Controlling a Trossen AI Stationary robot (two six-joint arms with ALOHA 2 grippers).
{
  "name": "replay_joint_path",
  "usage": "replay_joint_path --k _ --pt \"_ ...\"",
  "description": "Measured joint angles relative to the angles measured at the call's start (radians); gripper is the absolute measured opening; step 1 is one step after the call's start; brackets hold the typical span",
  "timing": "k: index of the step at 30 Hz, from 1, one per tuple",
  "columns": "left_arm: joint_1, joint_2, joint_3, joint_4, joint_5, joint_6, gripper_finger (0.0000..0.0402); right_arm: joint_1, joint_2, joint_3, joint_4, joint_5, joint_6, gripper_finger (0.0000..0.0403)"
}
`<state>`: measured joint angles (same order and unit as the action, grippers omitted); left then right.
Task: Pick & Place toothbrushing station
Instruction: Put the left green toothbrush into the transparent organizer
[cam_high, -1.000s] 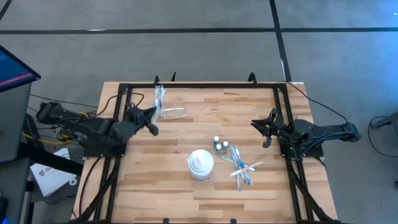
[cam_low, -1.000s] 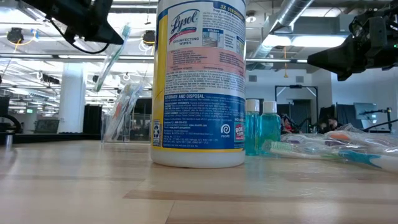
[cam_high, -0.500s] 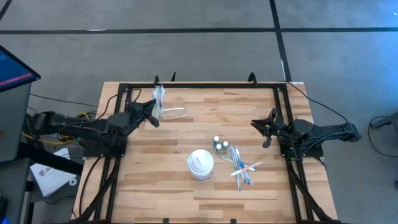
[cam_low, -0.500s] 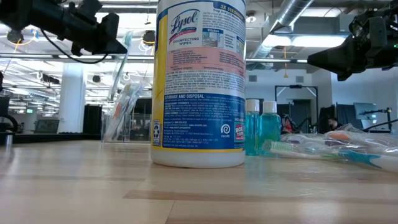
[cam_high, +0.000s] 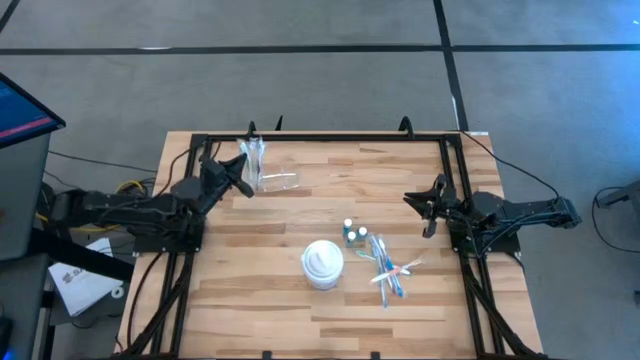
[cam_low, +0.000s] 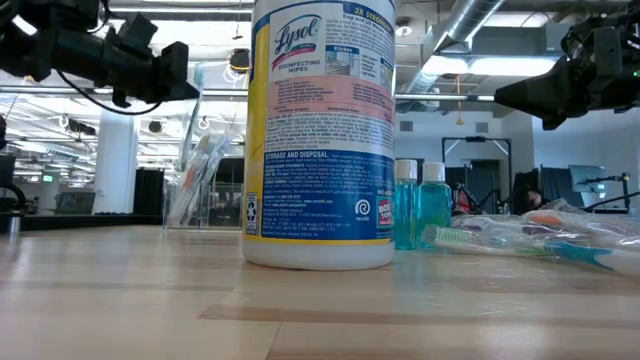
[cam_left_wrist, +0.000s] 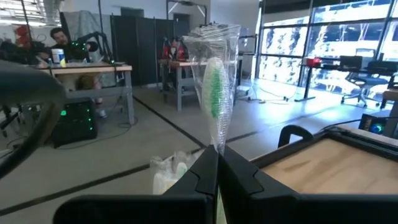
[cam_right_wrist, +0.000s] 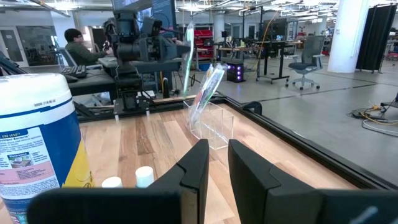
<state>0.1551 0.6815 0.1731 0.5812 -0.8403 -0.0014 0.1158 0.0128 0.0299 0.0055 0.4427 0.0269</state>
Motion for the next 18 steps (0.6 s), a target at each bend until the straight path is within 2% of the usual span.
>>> replay_joint_path --k 11,18 --pt "0.054 0.000 -0.124 0.174 0.028 -0.028 0.0000 0.000 0.000 0.000 0.000 0.000 0.000 0.0054" --pt "0.061 0.000 -0.165 0.226 0.028 -0.035 0.0000 0.000 0.000 0.000 0.000 0.000 0.000 0.0054"
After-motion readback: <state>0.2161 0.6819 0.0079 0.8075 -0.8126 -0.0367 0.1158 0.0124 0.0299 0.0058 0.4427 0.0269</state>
